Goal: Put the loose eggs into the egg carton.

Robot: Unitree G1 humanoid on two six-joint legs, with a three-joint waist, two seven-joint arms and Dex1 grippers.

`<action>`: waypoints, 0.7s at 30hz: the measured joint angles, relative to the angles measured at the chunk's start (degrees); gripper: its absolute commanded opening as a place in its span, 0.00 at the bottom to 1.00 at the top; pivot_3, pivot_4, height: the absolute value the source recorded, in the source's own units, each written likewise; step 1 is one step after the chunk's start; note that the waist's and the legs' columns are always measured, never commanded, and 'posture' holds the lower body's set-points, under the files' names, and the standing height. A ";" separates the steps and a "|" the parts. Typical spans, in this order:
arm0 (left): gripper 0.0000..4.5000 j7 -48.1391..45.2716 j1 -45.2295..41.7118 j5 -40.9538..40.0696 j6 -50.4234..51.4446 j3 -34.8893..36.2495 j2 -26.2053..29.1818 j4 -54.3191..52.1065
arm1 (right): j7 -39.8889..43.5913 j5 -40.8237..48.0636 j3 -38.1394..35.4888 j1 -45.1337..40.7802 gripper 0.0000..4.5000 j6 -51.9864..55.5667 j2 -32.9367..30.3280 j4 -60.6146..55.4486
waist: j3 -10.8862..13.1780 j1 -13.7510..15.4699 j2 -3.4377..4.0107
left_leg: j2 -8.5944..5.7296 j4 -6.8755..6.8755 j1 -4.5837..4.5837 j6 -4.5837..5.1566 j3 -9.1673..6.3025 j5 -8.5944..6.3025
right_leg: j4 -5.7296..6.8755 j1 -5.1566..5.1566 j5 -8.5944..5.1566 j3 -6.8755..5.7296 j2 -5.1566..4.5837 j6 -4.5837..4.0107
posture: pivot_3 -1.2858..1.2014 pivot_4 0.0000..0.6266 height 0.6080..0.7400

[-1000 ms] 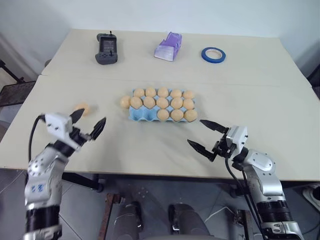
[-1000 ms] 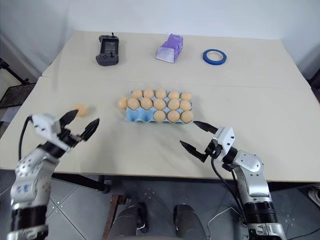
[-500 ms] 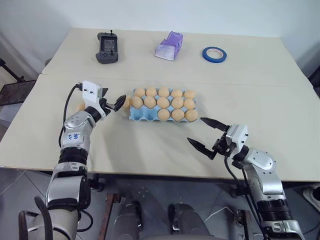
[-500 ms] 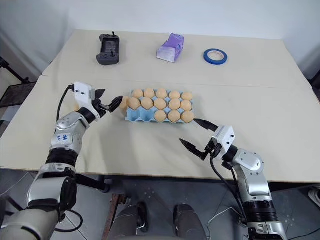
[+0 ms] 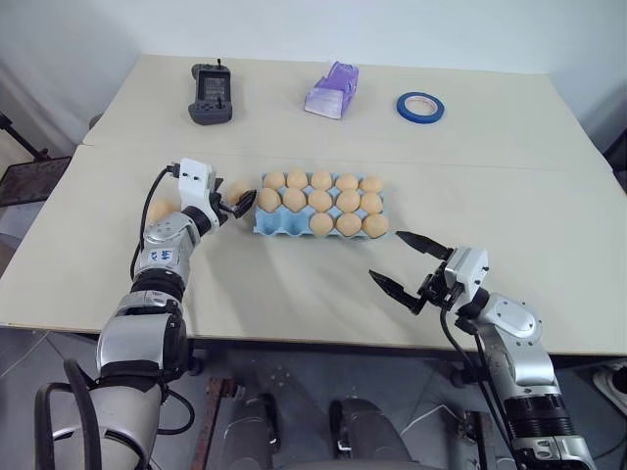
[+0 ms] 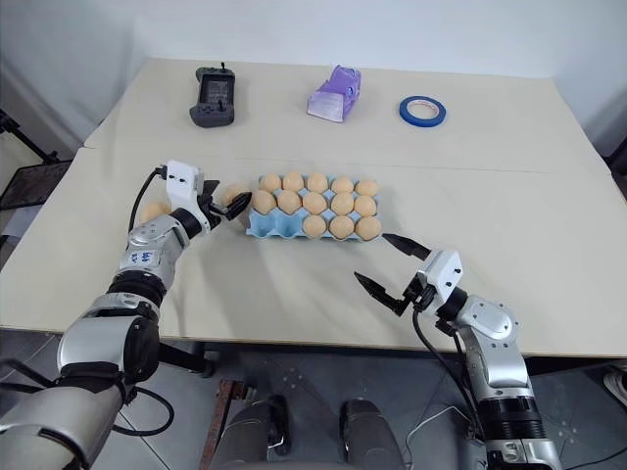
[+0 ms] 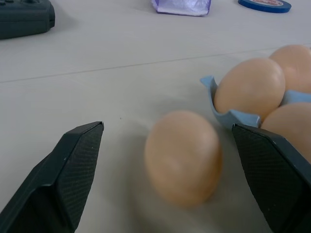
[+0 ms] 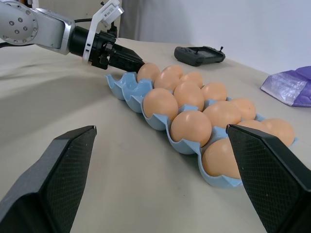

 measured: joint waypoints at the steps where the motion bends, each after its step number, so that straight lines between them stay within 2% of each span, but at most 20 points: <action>1: 1.00 0.06 -0.34 0.07 -0.15 0.01 -0.33 0.74 | -0.04 0.00 0.01 -0.04 0.99 0.00 0.00 0.00 | 0.00 0.04 0.00 | 0.00 0.01 0.00 0.01 0.00 0.01 | 0.00 0.00 0.00 0.00 0.00 0.00 | 0.52 0.24 1.00; 3: 1.00 0.09 -0.58 0.28 -0.16 0.00 -0.73 1.68 | -0.11 0.00 0.04 -0.21 0.99 0.00 0.01 0.00 | 0.00 0.01 0.00 | 0.00 0.03 0.00 0.02 0.00 0.01 | 0.01 0.00 0.00 0.00 0.00 0.00 | 0.52 0.24 1.00; 6: 0.88 0.46 -0.73 0.54 0.15 0.03 -0.84 2.66 | -0.32 0.00 0.04 -0.22 1.00 0.01 0.01 -0.01 | 0.01 -0.04 -0.01 | 0.00 0.03 0.00 0.01 0.00 0.01 | 0.03 0.00 0.00 0.00 0.01 0.00 | 0.52 0.24 1.00; 10: 0.58 0.61 -1.04 0.79 0.59 0.09 -0.86 3.75 | -0.80 -0.03 0.04 -0.23 1.00 0.01 0.02 -0.01 | 0.01 -0.02 -0.01 | 0.00 0.04 0.00 0.01 0.00 0.01 | 0.04 0.00 0.00 0.00 0.01 0.00 | 0.52 0.24 1.00; 13: 0.39 0.73 -1.06 1.10 0.58 0.12 -0.86 3.79 | -1.04 -0.05 0.04 -0.25 1.00 0.01 0.02 -0.01 | 0.01 -0.02 -0.01 | 0.00 0.04 0.00 0.01 0.00 0.01 | 0.04 0.00 0.00 0.00 0.01 0.01 | 0.52 0.24 1.00; 17: 0.36 -1.00 -0.94 0.89 -1.10 0.81 -0.81 3.47 | -1.21 -0.06 0.08 -0.23 1.00 0.07 0.02 -0.03 | 0.01 -0.03 -0.02 | 0.00 0.05 0.00 0.01 0.00 0.01 | 0.06 0.00 0.00 -0.01 0.01 0.00 | 0.52 0.24 1.00; 21: 0.36 -9.84 1.28 -1.51 -3.49 1.33 -0.18 -4.19 | -1.61 -0.07 0.16 -0.12 1.00 0.64 0.02 -0.24 | 0.01 -0.06 -0.01 | 0.03 0.04 0.00 -0.02 0.05 0.01 | 0.07 0.00 0.00 -0.03 0.03 0.00 | 0.52 0.24 1.00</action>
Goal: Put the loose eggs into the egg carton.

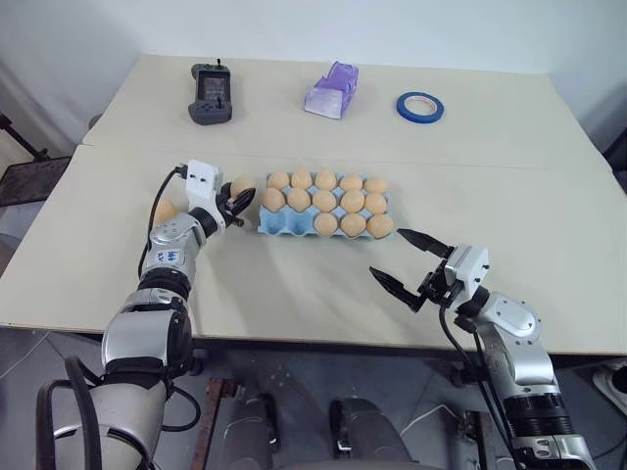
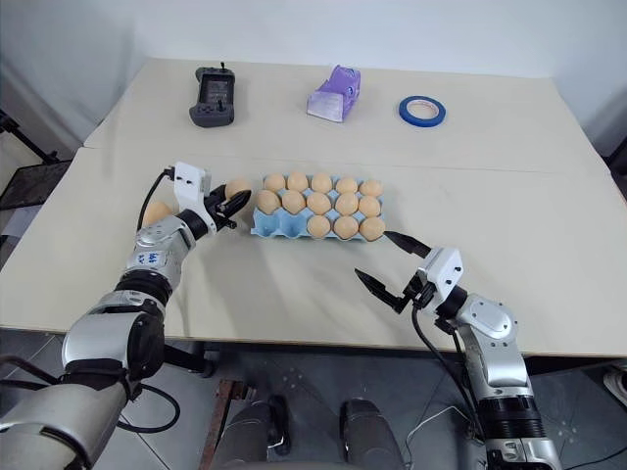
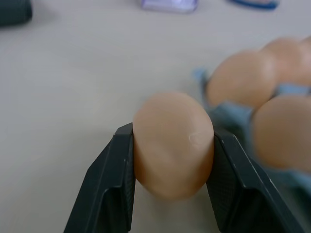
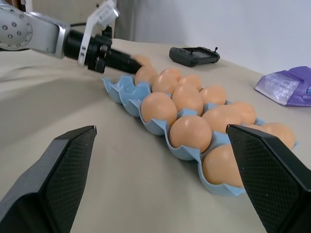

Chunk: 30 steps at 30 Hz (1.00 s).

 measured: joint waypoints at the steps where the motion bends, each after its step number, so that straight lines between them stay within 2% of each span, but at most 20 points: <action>1: 0.36 -2.28 0.52 -0.57 -0.01 -0.10 0.02 -2.19 | -0.10 0.00 0.00 0.06 1.00 0.11 0.00 -0.02 | 0.00 0.04 0.00 | 0.01 0.00 0.00 0.00 0.01 0.00 | 0.00 0.00 0.00 -0.01 0.01 0.00 | 0.52 0.24 1.00; 4: 0.36 -11.74 5.89 -3.97 3.29 -2.15 -0.36 -16.79 | -0.35 -0.10 -0.02 0.43 1.00 0.42 -0.09 -0.33 | 0.00 0.05 0.01 | 0.01 0.00 0.01 0.01 0.05 0.01 | 0.01 0.02 0.00 0.01 0.01 0.00 | 0.52 0.24 1.00; 7: 0.36 -16.60 10.48 -4.73 7.05 -6.11 -1.59 -24.82 | -0.63 -0.30 -0.01 0.73 1.00 1.08 -0.29 -0.47 | 0.00 0.05 0.01 | 0.00 0.09 0.03 0.06 0.04 0.04 | 0.08 0.03 0.00 0.09 0.01 0.00 | 0.52 0.24 1.00; 11: 0.36 -16.95 12.75 -4.03 9.19 -9.47 -3.31 -26.39 | -1.06 -0.31 -0.06 1.06 1.00 1.35 -0.39 -1.35 | 0.00 -0.03 0.00 | 0.01 0.17 0.02 0.03 -0.07 0.01 | 0.14 0.03 0.05 0.08 -0.01 0.05 | 0.52 0.24 1.00; 18: 0.36 -13.35 10.40 -3.01 8.82 -9.78 -4.85 -23.31 | -2.18 -0.21 -0.19 1.86 1.00 2.00 -0.42 -4.68 | 0.00 -0.05 0.00 | -0.03 0.17 0.01 0.20 -0.15 -0.09 | 0.10 0.10 0.07 0.03 -0.06 0.06 | 0.52 0.24 1.00; 19: 0.51 -13.24 10.40 -2.91 8.83 -9.81 -4.89 -23.12 | -2.29 -0.19 -0.19 1.86 1.00 2.19 -0.42 -4.73 | 0.00 -0.04 0.00 | -0.03 0.16 0.01 0.19 -0.15 -0.08 | 0.09 0.10 0.07 0.03 -0.06 0.06 | 0.52 0.24 1.00; 20: 0.54 -12.82 10.40 -2.80 8.83 -9.80 -4.89 -22.87 | -2.41 -0.19 -0.19 1.93 1.00 2.52 -0.41 -4.73 | 0.00 -0.01 0.00 | -0.02 0.15 0.00 0.20 -0.15 -0.06 | 0.09 0.08 0.07 0.03 -0.05 0.06 | 0.52 0.24 1.00; 25: 0.90 -12.71 10.61 -2.81 8.98 -9.71 -4.66 -23.08 | -2.65 -0.15 -0.18 2.20 1.00 2.68 -0.41 -4.81 | 0.00 -0.02 0.00 | -0.03 0.15 0.00 0.23 -0.14 -0.04 | 0.09 0.08 0.06 0.03 -0.05 0.06 | 0.52 0.24 1.00; 30: 0.90 -14.68 15.73 -4.54 10.23 -8.66 -0.82 -31.99 | -2.68 -0.13 -0.15 2.31 1.00 2.73 -0.39 -5.12 | -0.01 -0.33 0.01 | 0.05 0.09 0.02 0.14 -0.12 -0.05 | 0.11 0.06 0.06 0.05 0.00 0.06 | 0.52 0.24 1.00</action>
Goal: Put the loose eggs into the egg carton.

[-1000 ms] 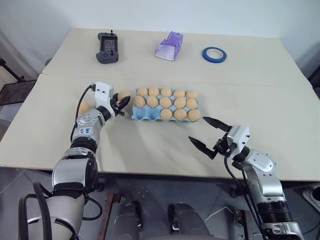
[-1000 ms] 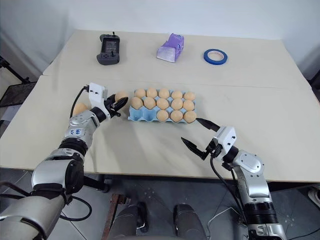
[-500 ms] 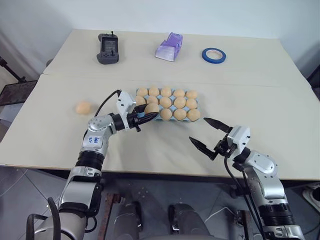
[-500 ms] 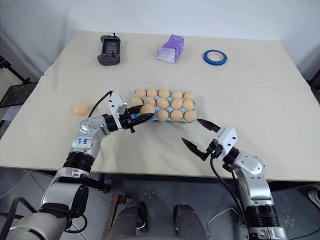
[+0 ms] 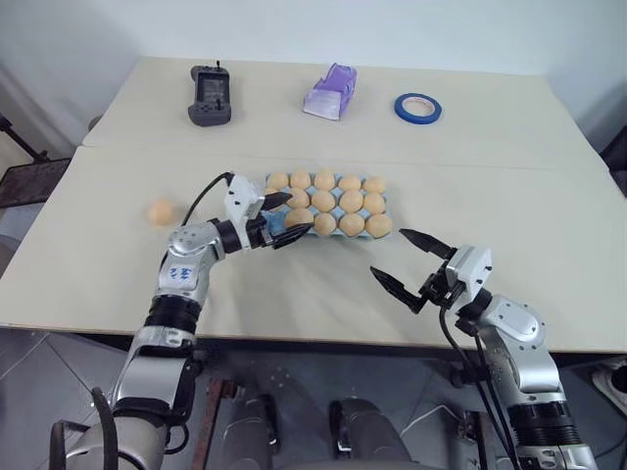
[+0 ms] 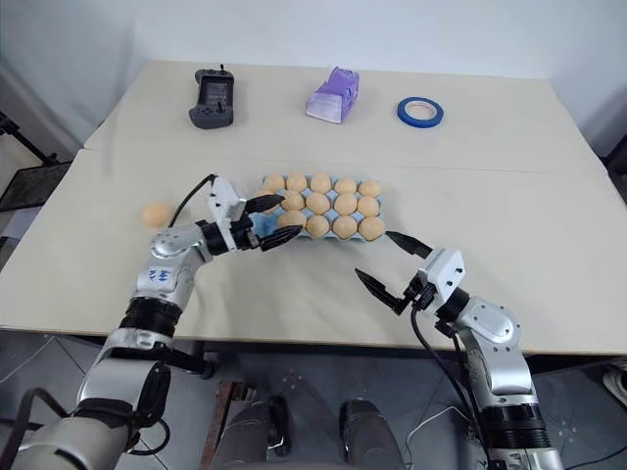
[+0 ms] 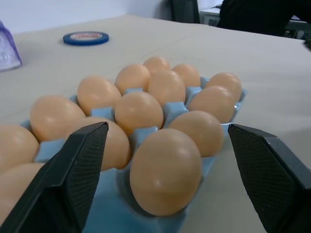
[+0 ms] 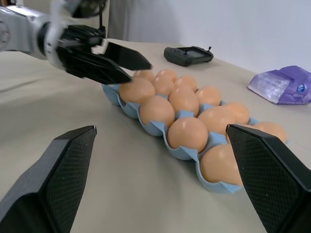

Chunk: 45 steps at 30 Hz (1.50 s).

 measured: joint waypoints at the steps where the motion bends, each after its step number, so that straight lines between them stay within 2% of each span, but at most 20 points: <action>1: 0.90 -0.43 2.18 -0.78 0.55 0.63 1.46 -2.73 | 0.03 0.02 0.03 -0.02 1.00 0.03 0.00 -0.04 | 0.00 -0.12 0.00 | 0.02 -0.02 0.00 -0.06 0.00 0.05 | 0.00 -0.01 -0.01 0.00 0.02 -0.01 | 0.52 0.24 1.00; 3: 0.90 -1.59 7.14 -2.97 2.37 3.03 4.95 -7.66 | 0.30 0.13 0.02 0.06 1.00 0.10 -0.02 -0.09 | 0.00 -0.26 0.00 | 0.07 -0.06 0.01 -0.06 0.00 0.11 | 0.00 -0.03 -0.03 0.01 0.05 -0.05 | 0.52 0.24 1.00; 6: 1.00 -2.25 15.55 -6.45 5.75 8.50 10.47 -14.97 | 1.36 0.52 0.12 0.00 1.00 0.25 -0.17 0.09 | 0.00 -0.28 0.00 | 0.07 -0.10 0.01 -0.06 -0.04 0.02 | -0.01 -0.03 -0.05 -0.03 0.01 -0.09 | 0.52 0.24 1.00; 9: 1.00 -1.79 22.61 -7.74 6.37 11.79 13.07 -19.68 | 2.90 1.19 0.33 -0.51 1.00 0.31 -0.24 0.43 | 0.00 0.03 0.00 | 0.00 -0.10 0.04 0.03 -0.04 -0.14 | -0.04 0.03 -0.04 -0.06 -0.13 -0.08 | 0.52 0.24 1.00; 17: 1.00 4.22 40.97 -8.59 3.17 21.01 12.55 -27.75 | 8.14 2.29 2.22 -4.35 1.00 1.12 -0.25 3.29 | -0.02 -0.18 -0.01 | -0.06 -0.33 0.05 0.09 -0.07 -0.20 | -0.25 0.04 -0.02 -0.08 -0.36 -0.24 | 0.52 0.24 1.00; 23: 1.00 9.01 48.84 -9.78 2.48 24.21 7.95 -31.54 | 9.84 1.80 3.40 -6.21 1.00 1.10 -0.12 5.27 | -0.03 0.02 0.01 | -0.06 -0.58 0.03 0.04 -0.11 -0.18 | -0.35 -0.07 -0.12 -0.17 -0.34 -0.41 | 0.52 0.24 1.00; 29: 1.00 16.42 46.98 -11.14 3.08 25.26 4.52 -34.57 | 10.97 1.81 3.54 -7.32 1.00 1.12 -0.07 5.68 | -0.04 -0.10 0.00 | -0.08 -0.50 0.04 0.04 -0.13 -0.18 | -0.37 0.01 -0.10 -0.19 -0.32 -0.38 | 0.52 0.24 1.00; 34: 1.00 25.98 38.30 -10.43 6.27 25.85 4.17 -33.12 | 11.35 1.84 4.58 -9.49 1.00 1.33 0.59 6.18 | -0.04 -0.03 0.00 | -0.07 -0.36 0.04 0.06 -0.17 -0.16 | -0.27 0.05 -0.06 -0.20 -0.25 -0.31 | 0.52 0.24 1.00; 38: 1.00 32.47 28.26 -7.99 8.32 24.97 4.27 -26.02 | 11.36 1.83 4.91 -10.11 1.00 1.43 1.09 6.53 | -0.04 0.22 -0.01 | -0.07 -0.27 0.02 0.08 -0.16 -0.16 | -0.25 0.06 -0.02 -0.21 -0.22 -0.23 | 0.52 0.24 1.00; 45: 1.00 33.82 11.72 -3.86 6.79 20.06 5.03 -7.18 | 11.07 1.54 5.29 -11.01 1.00 1.41 2.03 7.17 | -0.04 0.21 -0.02 | -0.07 -0.21 0.01 0.10 -0.03 -0.11 | -0.18 0.01 0.03 -0.12 -0.12 -0.13 | 0.52 0.24 1.00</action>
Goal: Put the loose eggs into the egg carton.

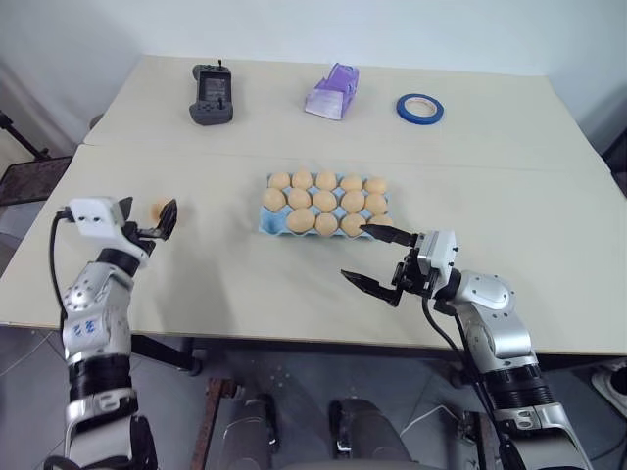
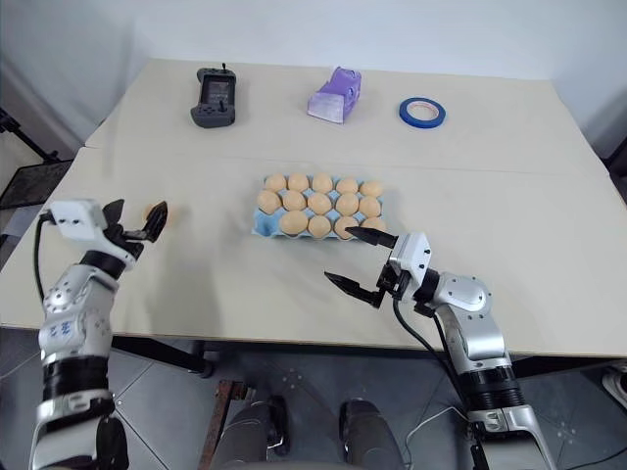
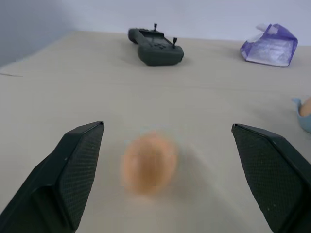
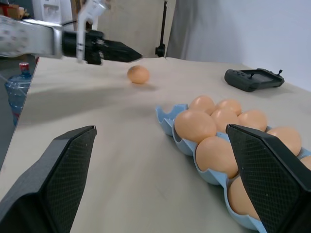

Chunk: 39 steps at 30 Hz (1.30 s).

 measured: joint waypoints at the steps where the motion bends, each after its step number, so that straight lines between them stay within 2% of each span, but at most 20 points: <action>1: 1.00 -0.17 -1.68 0.76 -0.61 -0.82 0.24 2.79 | -0.17 -0.04 -0.01 0.00 1.00 -0.01 0.12 0.01 | 0.00 -0.03 0.00 | 0.01 -0.01 0.00 -0.01 0.02 0.02 | 0.01 -0.03 0.00 0.01 0.02 0.00 | 0.52 0.24 1.00; 6: 1.00 0.75 -7.08 3.72 -2.64 -2.67 0.88 14.24 | -1.39 -0.12 -0.09 0.76 1.00 -0.01 0.38 -0.48 | 0.01 -0.04 -0.01 | 0.06 0.01 0.00 -0.10 0.07 0.09 | 0.03 -0.07 -0.01 0.07 0.08 0.01 | 0.52 0.24 1.00; 9: 0.86 1.16 -8.27 4.55 -3.49 -2.71 1.77 17.85 | -2.08 -0.13 -0.20 2.25 1.00 0.01 0.32 -1.52 | 0.01 0.02 -0.02 | 0.06 0.01 -0.01 -0.13 0.09 0.09 | 0.03 -0.07 -0.01 0.07 0.07 0.01 | 0.52 0.24 1.00; 16: 0.39 -1.99 -8.52 4.66 -5.64 -3.30 2.22 20.42 | -3.34 -0.13 -0.32 3.87 1.00 0.70 0.17 -2.72 | 0.01 0.11 -0.02 | 0.05 0.05 0.00 -0.13 0.08 0.04 | 0.08 -0.06 0.00 0.06 0.03 0.03 | 0.52 0.24 1.00; 22: 0.39 -8.59 -8.35 4.39 -8.81 -4.78 2.03 19.00 | -3.84 -0.15 -0.44 4.34 1.00 0.94 -0.11 -3.37 | 0.01 0.12 -0.02 | 0.05 0.01 -0.01 -0.11 0.08 0.02 | 0.06 -0.07 0.00 0.05 0.03 0.03 | 0.52 0.24 1.00; 28: 0.39 -19.37 -7.87 3.79 -9.69 -11.09 -0.08 9.38 | -4.05 -0.52 -0.63 5.16 1.00 0.66 -0.17 -3.38 | 0.01 0.27 -0.02 | 0.01 0.04 -0.01 -0.13 0.14 0.03 | 0.06 -0.05 0.00 0.09 0.02 0.03 | 0.52 0.24 1.00; 34: 0.39 -25.40 -10.52 4.38 -9.24 -16.30 -1.87 11.65 | -4.85 -1.08 -0.86 6.75 1.00 -0.51 -0.17 -3.34 | 0.01 0.00 -0.02 | 0.03 0.06 -0.01 -0.08 0.11 0.02 | 0.08 -0.07 0.01 0.11 0.05 0.03 | 0.52 0.24 1.00; 39: 0.73 -27.78 -13.22 4.52 -9.44 -17.43 -2.54 14.11 | -6.10 -1.27 -0.97 7.66 1.00 -0.61 -0.17 -3.73 | 0.01 0.01 -0.02 | 0.03 0.06 -0.01 -0.08 0.10 0.05 | 0.06 -0.07 0.00 0.11 0.05 0.03 | 0.52 0.24 1.00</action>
